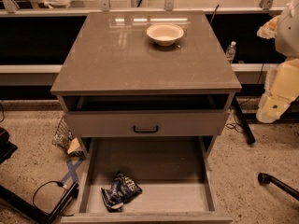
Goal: Pick blue chip bag from middle drawer and place on counter
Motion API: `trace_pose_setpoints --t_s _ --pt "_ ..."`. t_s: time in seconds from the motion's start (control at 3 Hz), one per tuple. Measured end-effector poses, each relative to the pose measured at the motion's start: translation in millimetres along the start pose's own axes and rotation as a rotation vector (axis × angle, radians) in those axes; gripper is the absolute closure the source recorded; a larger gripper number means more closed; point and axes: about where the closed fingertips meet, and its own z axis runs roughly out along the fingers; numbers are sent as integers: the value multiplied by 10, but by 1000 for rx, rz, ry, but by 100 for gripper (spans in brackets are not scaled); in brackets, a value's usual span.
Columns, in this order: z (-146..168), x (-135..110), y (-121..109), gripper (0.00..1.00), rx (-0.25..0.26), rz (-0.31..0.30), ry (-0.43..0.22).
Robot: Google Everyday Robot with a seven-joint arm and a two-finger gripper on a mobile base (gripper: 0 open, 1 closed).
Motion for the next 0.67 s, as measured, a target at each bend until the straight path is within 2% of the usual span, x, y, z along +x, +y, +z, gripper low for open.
trace_pose_setpoints --t_s 0.33,0.67 --pt "20 2 1 0 3 1 -1" --pt "285 35 16 0 37 8 -15"
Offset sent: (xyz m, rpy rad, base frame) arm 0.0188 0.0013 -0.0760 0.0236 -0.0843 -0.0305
